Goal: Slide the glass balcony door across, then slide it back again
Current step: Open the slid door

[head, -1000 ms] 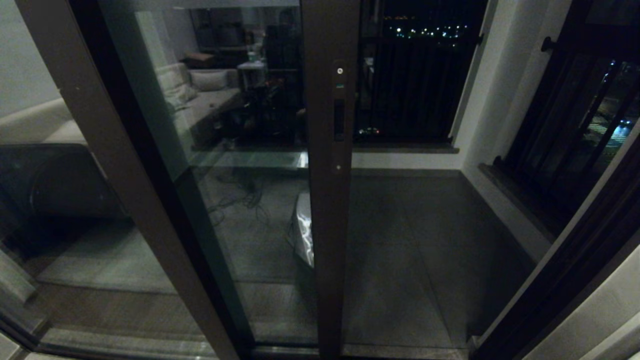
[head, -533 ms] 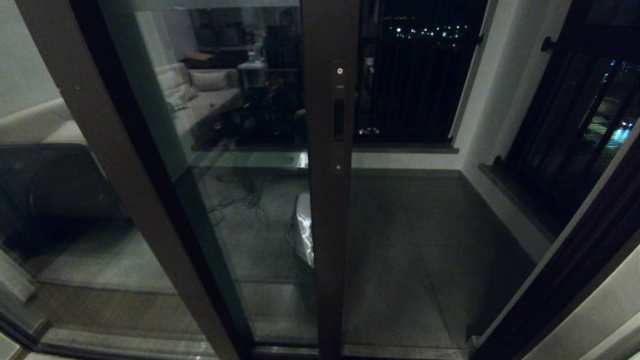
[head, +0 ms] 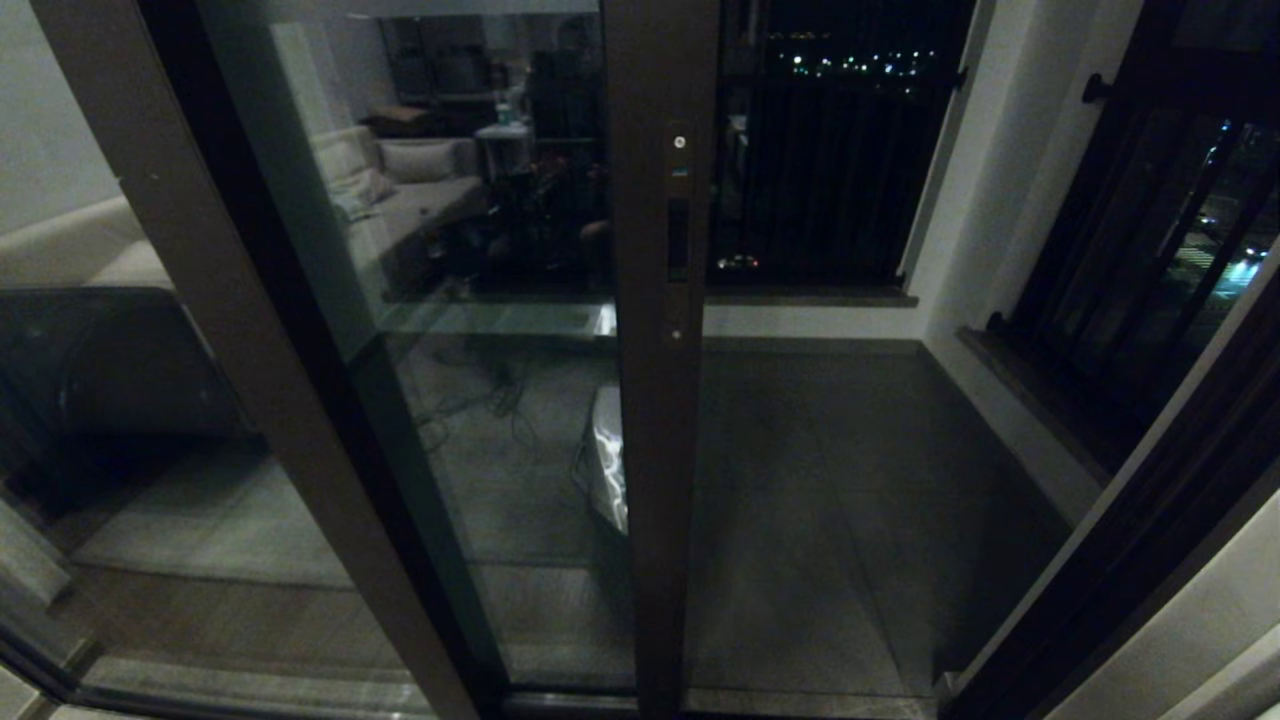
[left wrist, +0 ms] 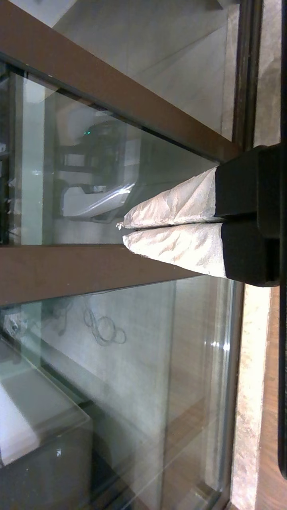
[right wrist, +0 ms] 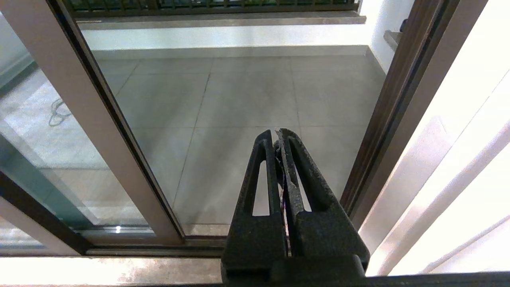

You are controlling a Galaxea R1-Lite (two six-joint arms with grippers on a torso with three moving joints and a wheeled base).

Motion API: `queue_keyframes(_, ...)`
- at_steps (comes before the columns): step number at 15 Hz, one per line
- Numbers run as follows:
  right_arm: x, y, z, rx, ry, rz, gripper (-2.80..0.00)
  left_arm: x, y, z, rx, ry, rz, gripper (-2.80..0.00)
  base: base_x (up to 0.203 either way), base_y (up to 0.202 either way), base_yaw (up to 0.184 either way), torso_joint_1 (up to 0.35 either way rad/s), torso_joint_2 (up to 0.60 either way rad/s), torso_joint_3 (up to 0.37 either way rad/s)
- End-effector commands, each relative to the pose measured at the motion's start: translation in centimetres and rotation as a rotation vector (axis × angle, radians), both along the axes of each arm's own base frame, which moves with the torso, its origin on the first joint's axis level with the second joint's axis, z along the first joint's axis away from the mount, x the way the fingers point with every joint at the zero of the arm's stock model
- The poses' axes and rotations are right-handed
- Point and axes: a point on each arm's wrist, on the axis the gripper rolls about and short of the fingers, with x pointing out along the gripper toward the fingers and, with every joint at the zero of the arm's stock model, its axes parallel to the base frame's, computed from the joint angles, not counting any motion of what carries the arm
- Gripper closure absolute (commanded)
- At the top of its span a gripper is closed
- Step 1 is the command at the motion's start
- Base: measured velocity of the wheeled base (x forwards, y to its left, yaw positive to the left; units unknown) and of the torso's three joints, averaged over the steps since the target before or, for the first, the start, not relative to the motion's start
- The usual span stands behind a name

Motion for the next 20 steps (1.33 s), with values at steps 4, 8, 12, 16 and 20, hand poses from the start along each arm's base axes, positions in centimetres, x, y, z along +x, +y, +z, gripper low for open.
queue_keyframes(4,0.0,0.0,0.0,0.0,0.003,0.0,0.0,0.0,0.0,-0.1,0.0,0.002,0.001,0.0,0.0,0.0,0.0,0.0,0.0,0.0)
queue_keyframes(8,0.0,0.0,0.0,0.0,0.003,0.0,0.0,0.0,0.0,0.0,-0.004,0.0,0.0,0.0,0.0,0.0,0.0,0.0,0.0,0.0)
queue_keyframes(12,0.0,0.0,0.0,0.0,0.002,0.001,0.0,-1.1,-0.2,5.1,0.11,-0.134,-0.078,0.0,0.0,0.0,0.0,0.0,0.0,0.0)
queue_keyframes(16,0.0,0.0,0.0,0.0,0.001,0.0,0.0,0.6,-0.5,14.7,0.129,-0.137,-0.187,0.0,0.0,0.0,0.0,0.0,0.0,0.0)
queue_keyframes(20,0.0,0.0,0.0,0.0,0.001,0.0,0.0,6.8,-0.6,23.6,0.129,-0.112,-0.265,0.0,0.0,0.0,0.0,0.0,0.0,0.0)
